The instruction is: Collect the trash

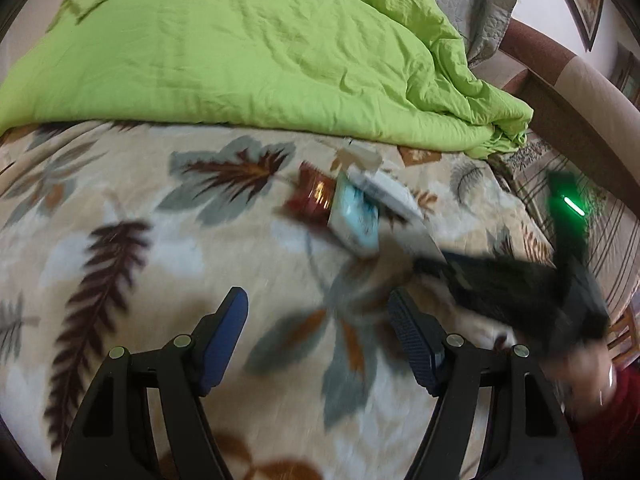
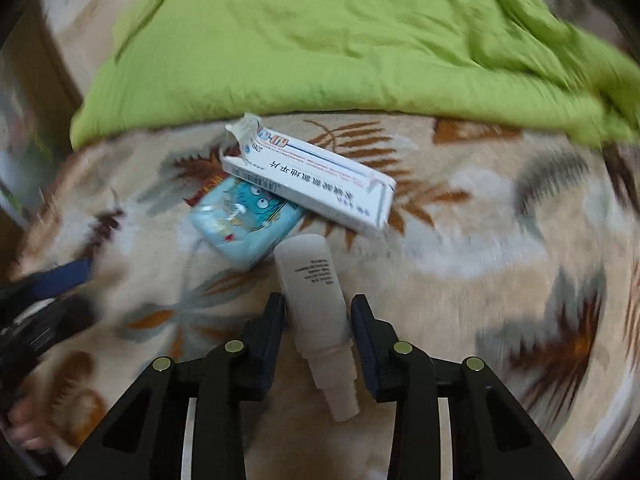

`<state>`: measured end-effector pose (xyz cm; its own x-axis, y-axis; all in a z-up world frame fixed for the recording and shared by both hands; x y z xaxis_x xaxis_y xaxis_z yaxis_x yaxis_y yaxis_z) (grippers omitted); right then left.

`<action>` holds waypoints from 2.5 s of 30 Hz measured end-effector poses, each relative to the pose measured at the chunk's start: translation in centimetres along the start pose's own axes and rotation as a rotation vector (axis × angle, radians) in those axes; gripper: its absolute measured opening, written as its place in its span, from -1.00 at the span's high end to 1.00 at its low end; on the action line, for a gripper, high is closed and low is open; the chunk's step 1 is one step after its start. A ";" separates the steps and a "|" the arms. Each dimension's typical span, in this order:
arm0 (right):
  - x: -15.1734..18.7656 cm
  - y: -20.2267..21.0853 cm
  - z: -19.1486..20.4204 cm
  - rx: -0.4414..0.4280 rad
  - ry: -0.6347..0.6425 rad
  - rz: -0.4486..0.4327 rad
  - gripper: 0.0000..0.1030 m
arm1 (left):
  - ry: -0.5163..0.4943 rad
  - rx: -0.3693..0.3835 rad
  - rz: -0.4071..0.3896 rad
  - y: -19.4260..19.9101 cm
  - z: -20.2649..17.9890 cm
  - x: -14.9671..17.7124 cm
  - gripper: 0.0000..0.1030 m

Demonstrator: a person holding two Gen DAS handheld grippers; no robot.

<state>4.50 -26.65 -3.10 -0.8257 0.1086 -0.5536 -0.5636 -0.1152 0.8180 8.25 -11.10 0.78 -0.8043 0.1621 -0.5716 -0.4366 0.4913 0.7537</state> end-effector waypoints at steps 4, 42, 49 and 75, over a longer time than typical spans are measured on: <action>2.8 3.9 -0.1 -0.045 -0.126 -0.060 0.30 | 0.036 0.037 0.048 -3.5 -0.9 -2.1 -0.08; 13.5 12.5 5.9 -0.275 -0.241 -0.117 0.36 | 0.014 -0.019 0.098 2.7 0.0 11.3 0.40; 13.6 13.4 5.9 -0.249 -0.244 -0.134 0.36 | -0.010 -0.005 0.021 5.1 -1.4 11.4 0.75; 17.0 21.2 9.0 -0.163 -0.168 -0.217 0.36 | -0.228 -0.224 -0.249 17.1 -4.5 16.8 0.75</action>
<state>-21.31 -18.34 6.23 -0.6777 0.3077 -0.6679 -0.7340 -0.2270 0.6401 -14.50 -3.82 5.52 -0.5640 0.2592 -0.7840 -0.7040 0.3453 0.6206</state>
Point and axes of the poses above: each gripper's, at about its wrist camera, not at the fingertips, and y roughly against the way its jaws point, z to its left, x to its underside, the point moved 7 cm from there along -y, roughly the way its jaws point, and after that the axes turned 6 degrees about y, right-handed, at the moved point
